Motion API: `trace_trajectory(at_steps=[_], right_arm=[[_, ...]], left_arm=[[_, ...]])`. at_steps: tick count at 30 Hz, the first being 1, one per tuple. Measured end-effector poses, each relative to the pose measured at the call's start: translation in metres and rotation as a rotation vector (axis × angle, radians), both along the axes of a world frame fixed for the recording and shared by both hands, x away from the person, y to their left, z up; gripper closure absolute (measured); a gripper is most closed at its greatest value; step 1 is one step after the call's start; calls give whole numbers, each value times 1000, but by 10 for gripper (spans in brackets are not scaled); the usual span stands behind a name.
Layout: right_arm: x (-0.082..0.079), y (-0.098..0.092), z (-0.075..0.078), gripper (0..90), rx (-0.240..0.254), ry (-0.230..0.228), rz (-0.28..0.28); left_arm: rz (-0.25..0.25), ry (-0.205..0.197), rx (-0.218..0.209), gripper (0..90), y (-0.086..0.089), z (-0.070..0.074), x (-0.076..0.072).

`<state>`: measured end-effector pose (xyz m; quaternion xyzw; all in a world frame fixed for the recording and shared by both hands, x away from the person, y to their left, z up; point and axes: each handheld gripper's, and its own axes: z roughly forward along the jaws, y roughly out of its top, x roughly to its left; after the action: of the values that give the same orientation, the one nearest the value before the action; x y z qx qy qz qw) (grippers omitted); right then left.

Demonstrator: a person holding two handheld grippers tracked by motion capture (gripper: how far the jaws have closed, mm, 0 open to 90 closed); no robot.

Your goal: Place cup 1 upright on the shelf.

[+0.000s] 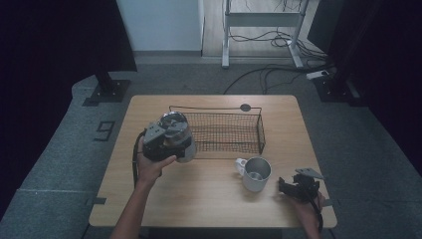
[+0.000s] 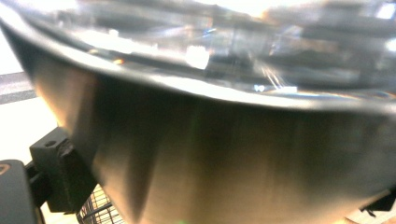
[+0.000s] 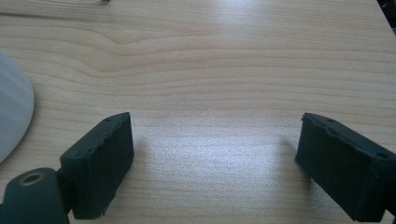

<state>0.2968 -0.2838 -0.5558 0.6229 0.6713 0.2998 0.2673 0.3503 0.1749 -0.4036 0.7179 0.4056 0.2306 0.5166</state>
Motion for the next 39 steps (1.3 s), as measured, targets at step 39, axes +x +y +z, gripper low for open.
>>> trace_trajectory(at_steps=[39], right_arm=[[0,0,0,113,1,-1,-1]], left_arm=[[18,17,18,42,-9,5,34]])
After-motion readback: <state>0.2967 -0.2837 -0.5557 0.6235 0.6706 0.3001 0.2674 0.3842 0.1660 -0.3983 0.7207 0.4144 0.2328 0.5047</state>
